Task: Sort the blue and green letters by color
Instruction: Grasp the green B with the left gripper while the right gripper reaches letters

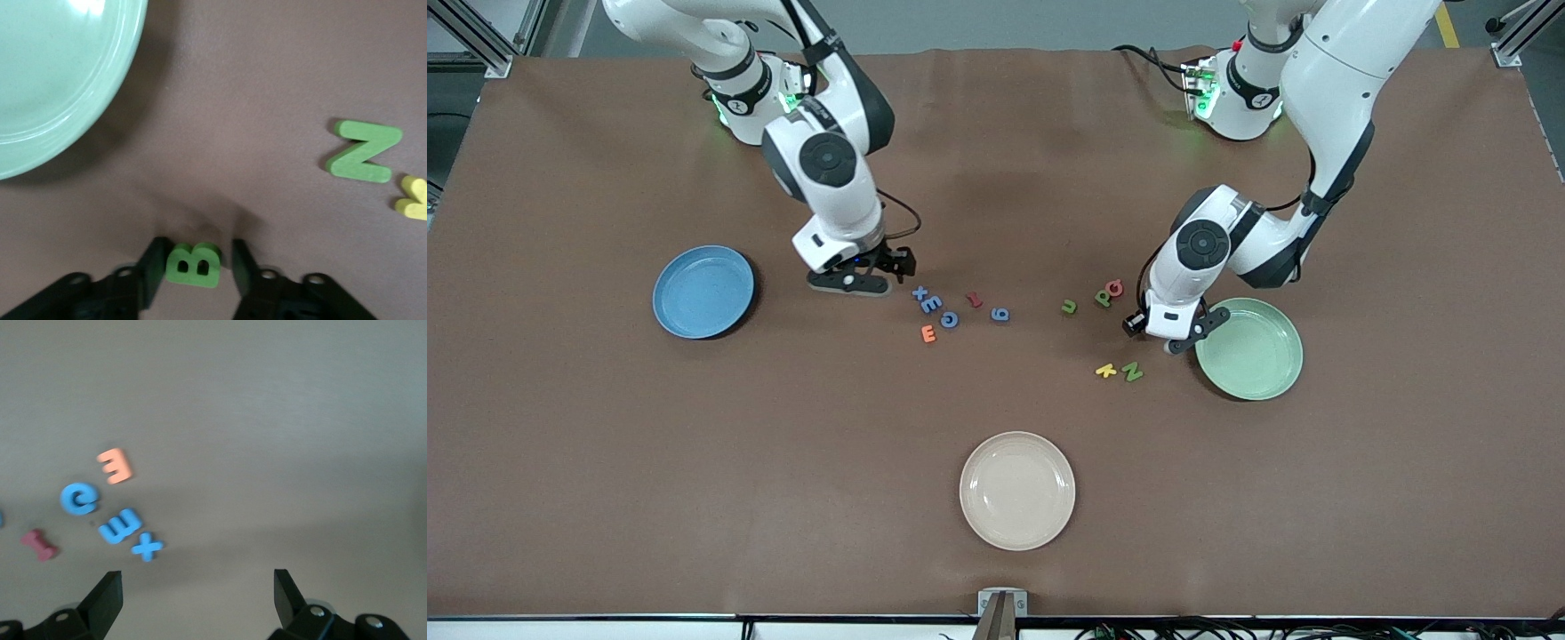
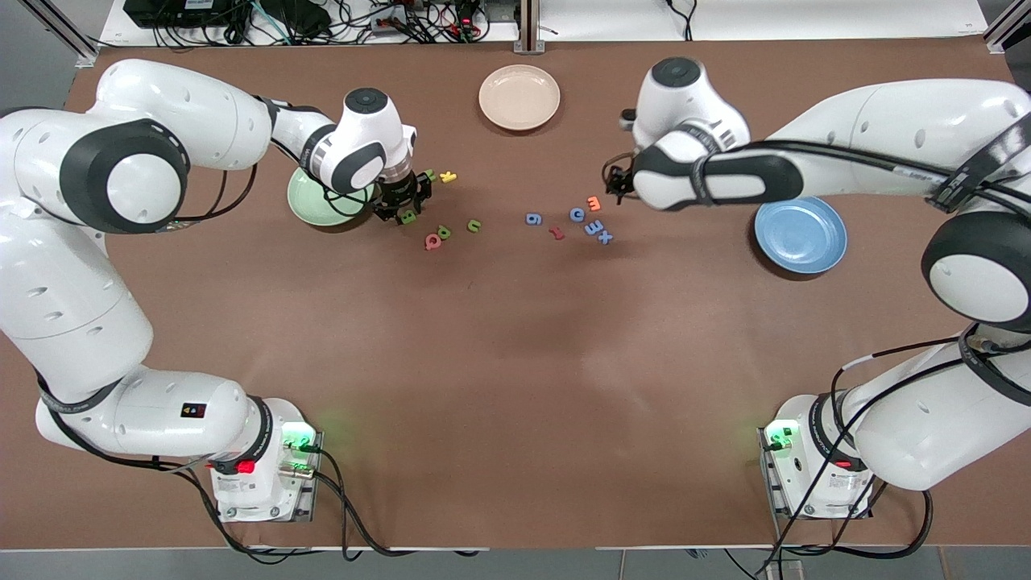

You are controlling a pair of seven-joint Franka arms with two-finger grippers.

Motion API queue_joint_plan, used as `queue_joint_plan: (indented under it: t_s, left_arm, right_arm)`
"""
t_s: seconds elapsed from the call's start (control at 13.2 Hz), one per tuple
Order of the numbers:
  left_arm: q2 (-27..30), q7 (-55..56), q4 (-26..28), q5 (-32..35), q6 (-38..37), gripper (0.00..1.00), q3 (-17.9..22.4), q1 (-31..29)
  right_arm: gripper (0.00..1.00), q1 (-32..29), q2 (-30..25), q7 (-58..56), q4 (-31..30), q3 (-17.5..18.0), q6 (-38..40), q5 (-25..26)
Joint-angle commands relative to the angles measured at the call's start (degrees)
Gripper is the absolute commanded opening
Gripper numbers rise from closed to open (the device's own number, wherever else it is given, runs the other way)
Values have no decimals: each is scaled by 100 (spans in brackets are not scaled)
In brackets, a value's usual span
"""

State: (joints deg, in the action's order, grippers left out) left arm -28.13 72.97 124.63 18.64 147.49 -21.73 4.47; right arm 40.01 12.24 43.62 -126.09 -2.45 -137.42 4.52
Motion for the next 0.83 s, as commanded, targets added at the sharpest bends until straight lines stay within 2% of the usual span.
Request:
queue_joint_plan:
  t_s: [0.0,0.15,0.3,0.53,0.76]
  left_arm:
    - [140,-71,-18,131,-88,0,-15,-104]
    - [481,-360,-44,131,-290,0,-15,-305]
    - [720,-660,-403,131,-1016,0,-24,-429]
    - [738,-1107,-1036,114,-1854,0,-15,-586]
    - [660,-2056,-994,87,-1891,1,-6,-1122]
  right_arm:
    - [100,280,322,-230,-12,-54,-381,250]
    - [100,280,533,-1368,93,-36,-469,242]
    - [100,288,674,-2302,102,-10,-714,207]
    - [98,280,963,-2840,190,-10,-891,207]
    - [96,288,1184,-2903,181,25,-1374,198]
